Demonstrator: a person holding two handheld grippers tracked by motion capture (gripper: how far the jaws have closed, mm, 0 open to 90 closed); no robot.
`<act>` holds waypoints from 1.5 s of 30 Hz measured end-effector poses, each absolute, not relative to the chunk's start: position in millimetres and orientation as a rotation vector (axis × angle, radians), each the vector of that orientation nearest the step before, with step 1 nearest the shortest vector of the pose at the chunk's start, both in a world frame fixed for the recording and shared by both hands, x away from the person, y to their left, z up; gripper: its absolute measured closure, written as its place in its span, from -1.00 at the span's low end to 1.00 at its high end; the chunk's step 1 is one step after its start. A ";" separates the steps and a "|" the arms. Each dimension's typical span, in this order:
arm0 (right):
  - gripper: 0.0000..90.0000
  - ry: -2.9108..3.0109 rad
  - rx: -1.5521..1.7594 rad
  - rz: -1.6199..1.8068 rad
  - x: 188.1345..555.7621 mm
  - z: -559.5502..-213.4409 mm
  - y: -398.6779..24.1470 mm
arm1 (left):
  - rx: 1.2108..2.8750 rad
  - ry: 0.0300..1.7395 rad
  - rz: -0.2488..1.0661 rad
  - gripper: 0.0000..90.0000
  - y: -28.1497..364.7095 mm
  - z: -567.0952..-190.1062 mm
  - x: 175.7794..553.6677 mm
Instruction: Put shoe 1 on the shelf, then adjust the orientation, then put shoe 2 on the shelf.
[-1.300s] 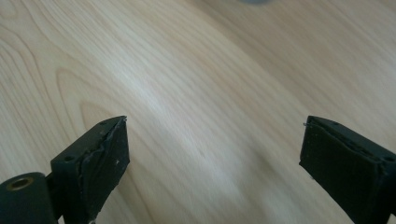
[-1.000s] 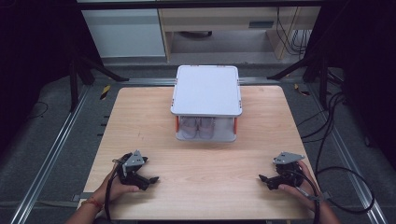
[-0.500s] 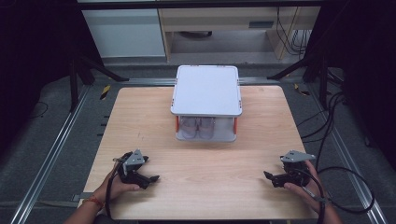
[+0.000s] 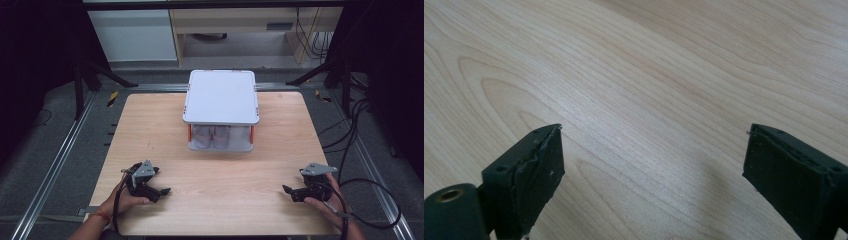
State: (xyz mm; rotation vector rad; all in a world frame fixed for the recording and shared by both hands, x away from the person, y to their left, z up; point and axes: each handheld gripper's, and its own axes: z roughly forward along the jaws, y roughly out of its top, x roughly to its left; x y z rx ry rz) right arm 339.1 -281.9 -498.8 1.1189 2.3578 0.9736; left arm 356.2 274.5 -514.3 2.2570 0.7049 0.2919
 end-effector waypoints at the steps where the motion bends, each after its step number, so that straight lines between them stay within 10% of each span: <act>1: -0.79 2.357 1.119 0.975 339.0 -499.2 -282.1 | 2.257 0.705 0.292 -0.86 274.5 -514.3 356.2; 45: -0.87 2.355 1.149 0.995 337.7 -516.3 -285.9 | 2.259 0.703 0.297 -0.86 274.5 -514.2 355.9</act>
